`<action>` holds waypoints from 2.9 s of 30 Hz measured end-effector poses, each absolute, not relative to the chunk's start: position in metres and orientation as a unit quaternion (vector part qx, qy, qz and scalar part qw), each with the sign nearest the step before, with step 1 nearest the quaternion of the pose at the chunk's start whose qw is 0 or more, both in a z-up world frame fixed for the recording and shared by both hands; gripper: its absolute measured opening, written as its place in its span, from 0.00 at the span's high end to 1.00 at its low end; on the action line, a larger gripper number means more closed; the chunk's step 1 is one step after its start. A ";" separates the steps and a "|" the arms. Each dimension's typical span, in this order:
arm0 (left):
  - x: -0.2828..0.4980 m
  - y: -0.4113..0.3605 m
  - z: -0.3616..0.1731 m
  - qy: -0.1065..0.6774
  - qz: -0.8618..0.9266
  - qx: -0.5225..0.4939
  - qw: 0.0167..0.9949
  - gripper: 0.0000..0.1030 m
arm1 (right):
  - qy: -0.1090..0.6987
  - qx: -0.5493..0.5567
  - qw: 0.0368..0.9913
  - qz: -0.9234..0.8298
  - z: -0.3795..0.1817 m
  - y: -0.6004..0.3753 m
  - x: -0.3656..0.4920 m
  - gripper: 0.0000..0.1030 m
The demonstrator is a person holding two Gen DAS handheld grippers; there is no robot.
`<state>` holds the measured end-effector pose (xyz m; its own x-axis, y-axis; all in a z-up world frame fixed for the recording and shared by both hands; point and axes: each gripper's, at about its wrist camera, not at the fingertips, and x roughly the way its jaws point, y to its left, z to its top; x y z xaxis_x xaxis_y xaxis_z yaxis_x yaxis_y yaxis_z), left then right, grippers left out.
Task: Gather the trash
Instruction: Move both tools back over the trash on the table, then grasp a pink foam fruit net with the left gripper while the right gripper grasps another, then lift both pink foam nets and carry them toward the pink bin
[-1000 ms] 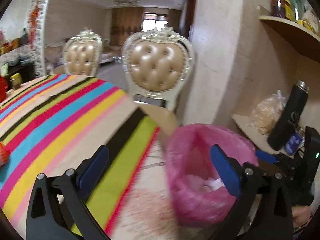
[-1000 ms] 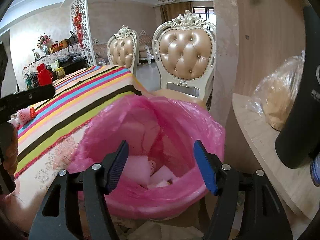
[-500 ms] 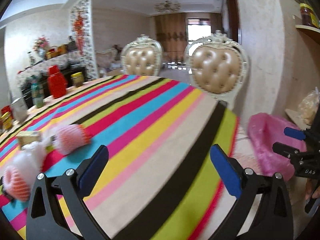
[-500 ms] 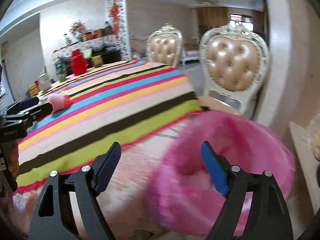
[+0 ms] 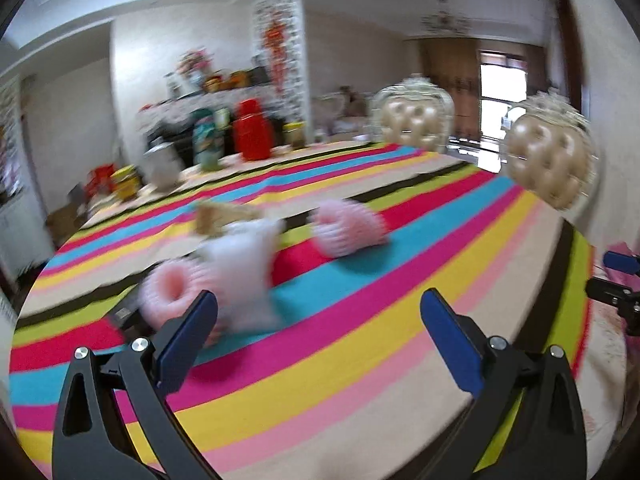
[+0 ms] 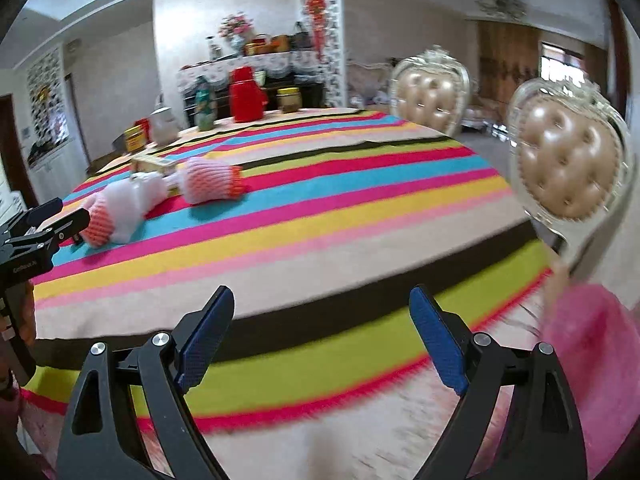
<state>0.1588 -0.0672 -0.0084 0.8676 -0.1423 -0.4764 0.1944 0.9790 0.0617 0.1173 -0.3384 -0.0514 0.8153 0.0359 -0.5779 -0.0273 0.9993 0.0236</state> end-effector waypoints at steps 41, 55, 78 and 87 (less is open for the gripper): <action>0.240 0.038 -0.039 0.260 -0.003 -0.033 0.965 0.58 | 0.371 -0.052 0.923 0.087 -0.085 -0.162 0.365 0.18; 0.235 0.044 -0.034 0.253 -0.008 -0.046 0.966 0.58 | 0.356 -0.039 0.929 0.090 -0.078 -0.174 0.338 0.63; 0.222 0.025 -0.032 0.247 -0.038 -0.012 0.968 0.57 | 0.348 -0.008 0.930 0.115 -0.076 -0.204 0.237 0.63; 0.216 0.006 -0.032 0.245 -0.054 0.012 0.968 0.57 | 0.339 0.002 0.934 0.114 -0.074 -0.216 0.218 0.63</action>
<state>0.2161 0.0060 -0.0315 0.8739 -0.0988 -0.4760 0.1102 0.9939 -0.0040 0.2183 -0.2156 -0.0739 0.7448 0.2137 -0.6322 -0.2103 0.9742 0.0816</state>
